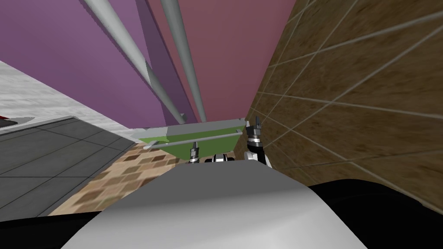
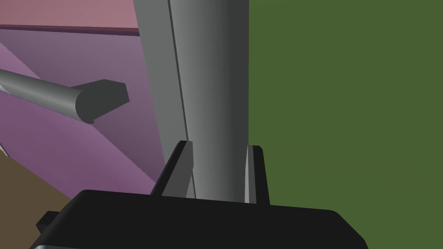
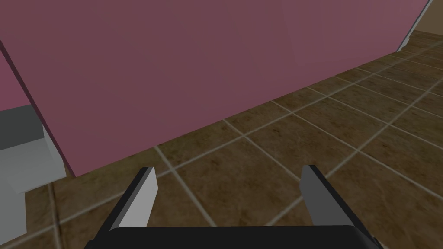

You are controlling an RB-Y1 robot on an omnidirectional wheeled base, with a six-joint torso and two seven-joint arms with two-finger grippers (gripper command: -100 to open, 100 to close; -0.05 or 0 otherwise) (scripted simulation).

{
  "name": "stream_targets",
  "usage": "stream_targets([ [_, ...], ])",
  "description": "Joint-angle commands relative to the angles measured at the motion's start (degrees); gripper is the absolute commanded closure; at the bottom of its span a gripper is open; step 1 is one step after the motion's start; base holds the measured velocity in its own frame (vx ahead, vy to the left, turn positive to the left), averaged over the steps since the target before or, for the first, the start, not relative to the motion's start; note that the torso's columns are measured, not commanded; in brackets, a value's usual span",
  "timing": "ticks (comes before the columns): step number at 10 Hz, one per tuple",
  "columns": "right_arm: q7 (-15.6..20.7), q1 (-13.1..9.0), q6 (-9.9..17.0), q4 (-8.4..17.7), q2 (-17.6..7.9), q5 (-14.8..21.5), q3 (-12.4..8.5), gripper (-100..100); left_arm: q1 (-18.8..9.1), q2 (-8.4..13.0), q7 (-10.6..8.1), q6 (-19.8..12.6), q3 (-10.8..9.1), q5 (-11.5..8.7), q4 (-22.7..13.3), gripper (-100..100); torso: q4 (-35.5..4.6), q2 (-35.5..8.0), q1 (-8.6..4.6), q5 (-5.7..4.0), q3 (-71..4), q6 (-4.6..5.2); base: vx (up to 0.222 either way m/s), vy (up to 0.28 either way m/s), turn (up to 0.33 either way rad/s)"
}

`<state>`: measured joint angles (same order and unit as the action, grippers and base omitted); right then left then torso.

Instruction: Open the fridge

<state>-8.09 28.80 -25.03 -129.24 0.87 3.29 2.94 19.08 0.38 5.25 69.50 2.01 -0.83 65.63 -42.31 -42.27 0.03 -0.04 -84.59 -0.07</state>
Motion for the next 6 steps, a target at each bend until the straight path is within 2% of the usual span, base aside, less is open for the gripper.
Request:
stream_targets([
  [1, 0.0, 0.0, 0.0, 0.0, 0.0, 0.0, 0.0, 0, 2.63, -0.68, 2.61, -1.88, 2.68, -1.27, 3.65, 100, -0.03, -0.06, 0.04, 0.0, 0.03, 0.01, -0.084, 0.046, -0.033],
  [2, 0.0, 0.0, 0.0, 0.0, 0.0, 0.0, 0.0, 0, 3.38, -0.86, 3.29, -2.41, 3.44, -1.6, 4.69, 100, -0.08, -0.11, 0.0, -0.03, 0.05, 0.0, -0.078, 0.024, -0.021],
  [3, 0.0, 0.0, 0.0, 0.0, 0.0, 0.0, 0.0, 0, 2.99, -0.74, 2.72, -2.24, 3.02, -1.32, 3.97, 100, -0.08, -0.13, -0.08, -0.05, 0.06, 0.0, -0.036, 0.005, -0.01],
  [5, 0.0, 0.01, 0.0, 0.0, 0.0, 0.0, 0.0, 0, -1.49, -0.71, 1.71, -2.64, 3.77, -0.33, -0.23, 100, -0.01, 0.0, -0.03, -0.02, -0.01, -0.02, -0.09, -0.018, 0.278],
  [6, 0.0, 0.0, 0.0, 0.0, 0.01, 0.0, 0.0, 0, -2.04, -0.71, 1.71, -2.64, 3.77, -0.33, -0.34, 100, 0.01, -0.21, -0.07, 0.02, 0.13, -0.01, -0.116, -0.035, 0.126],
])
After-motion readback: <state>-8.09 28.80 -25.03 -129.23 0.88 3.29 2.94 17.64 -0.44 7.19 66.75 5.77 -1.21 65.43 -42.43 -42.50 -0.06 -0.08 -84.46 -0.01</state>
